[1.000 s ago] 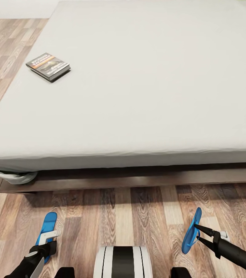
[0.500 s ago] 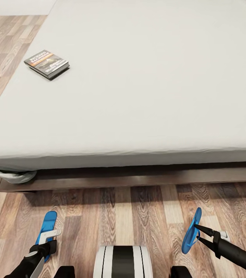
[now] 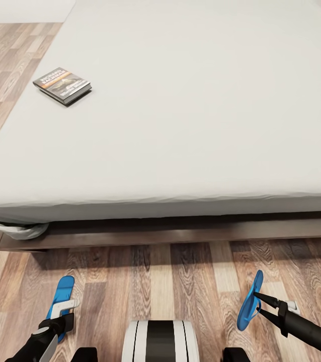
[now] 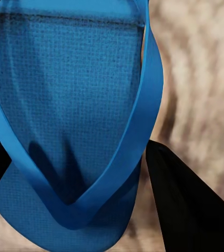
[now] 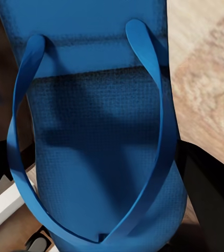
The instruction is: In the bedroom, move the book from the bed onto either nightstand, and place the two sandals side by side next to the bed.
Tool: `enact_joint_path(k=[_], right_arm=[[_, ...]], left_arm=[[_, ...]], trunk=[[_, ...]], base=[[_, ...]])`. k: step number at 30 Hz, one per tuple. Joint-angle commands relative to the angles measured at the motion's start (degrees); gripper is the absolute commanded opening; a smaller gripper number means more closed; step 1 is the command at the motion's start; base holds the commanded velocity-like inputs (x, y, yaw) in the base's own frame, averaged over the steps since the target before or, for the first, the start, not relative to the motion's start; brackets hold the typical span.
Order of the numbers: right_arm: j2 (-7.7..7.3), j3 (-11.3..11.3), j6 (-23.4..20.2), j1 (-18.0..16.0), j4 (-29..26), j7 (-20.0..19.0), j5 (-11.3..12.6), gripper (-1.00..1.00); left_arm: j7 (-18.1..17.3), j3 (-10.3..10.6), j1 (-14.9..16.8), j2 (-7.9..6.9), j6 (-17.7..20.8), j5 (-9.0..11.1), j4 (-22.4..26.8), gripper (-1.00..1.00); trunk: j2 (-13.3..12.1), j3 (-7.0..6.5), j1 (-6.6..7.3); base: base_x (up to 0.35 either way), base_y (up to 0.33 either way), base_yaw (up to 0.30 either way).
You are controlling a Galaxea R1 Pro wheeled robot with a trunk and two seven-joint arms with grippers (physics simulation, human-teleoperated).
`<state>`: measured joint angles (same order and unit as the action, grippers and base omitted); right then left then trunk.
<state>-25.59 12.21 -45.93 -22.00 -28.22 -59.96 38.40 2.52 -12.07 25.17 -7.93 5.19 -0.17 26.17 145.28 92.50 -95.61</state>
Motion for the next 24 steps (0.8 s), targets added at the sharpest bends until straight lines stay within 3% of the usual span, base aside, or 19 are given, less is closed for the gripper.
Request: enact_joint_path(k=[1,24], right_arm=[[0.01,0.09,-0.3,-0.03,0.01,-0.09,0.1,-1.0],[0.01,0.04,-0.3,-0.05,0.05,-0.07,0.1,-1.0]], left_arm=[[0.03,-0.14,-0.03,0.02,0.34,0.03,-0.07,-1.0],[0.03,-0.07,-0.03,0.02,0.34,0.0,-0.07,-1.0]], trunk=[[0.01,0.03,0.0],[-0.02,-0.41,0.05]], base=[[0.0,0.0,0.0],[0.0,0.0,0.0]])
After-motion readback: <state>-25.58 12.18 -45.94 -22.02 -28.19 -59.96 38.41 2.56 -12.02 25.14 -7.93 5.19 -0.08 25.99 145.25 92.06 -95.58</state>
